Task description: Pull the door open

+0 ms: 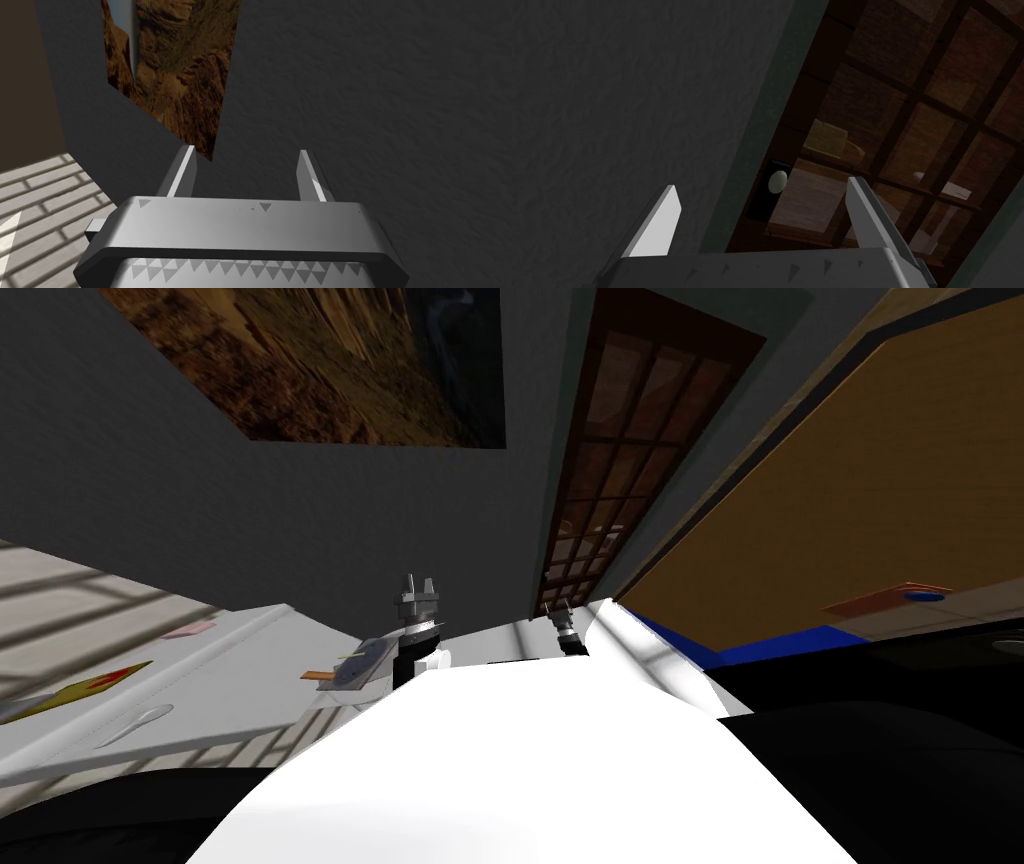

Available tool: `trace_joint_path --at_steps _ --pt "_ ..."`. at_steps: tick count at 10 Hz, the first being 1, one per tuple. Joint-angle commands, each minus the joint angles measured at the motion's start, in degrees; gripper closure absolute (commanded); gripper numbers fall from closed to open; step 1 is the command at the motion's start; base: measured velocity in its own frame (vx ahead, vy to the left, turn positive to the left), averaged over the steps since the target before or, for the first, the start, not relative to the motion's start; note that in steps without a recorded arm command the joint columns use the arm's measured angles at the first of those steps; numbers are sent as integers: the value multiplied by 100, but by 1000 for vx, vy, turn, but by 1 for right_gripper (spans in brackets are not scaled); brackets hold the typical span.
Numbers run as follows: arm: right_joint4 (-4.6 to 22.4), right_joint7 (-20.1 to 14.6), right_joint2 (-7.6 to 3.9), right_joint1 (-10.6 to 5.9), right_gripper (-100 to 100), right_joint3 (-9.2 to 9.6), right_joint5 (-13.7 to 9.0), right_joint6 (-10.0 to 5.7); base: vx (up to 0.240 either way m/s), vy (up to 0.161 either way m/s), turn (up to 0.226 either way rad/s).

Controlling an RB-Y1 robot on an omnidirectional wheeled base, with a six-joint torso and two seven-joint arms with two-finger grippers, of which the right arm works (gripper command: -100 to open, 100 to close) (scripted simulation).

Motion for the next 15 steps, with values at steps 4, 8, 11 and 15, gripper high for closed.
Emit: trace_joint_path --at_steps 4,8,11,15 --pt "620 -599 -176 -153 -100 232 -355 -272 81 -57 112" --pt "1109 -1073 -322 -272 -100 418 -644 -489 82 -59 114" --pt "1457 -1410 -425 -356 -100 549 -849 -642 71 -66 99" --pt "1897 -1837 -556 -463 -100 717 -1110 -837 65 -63 97"
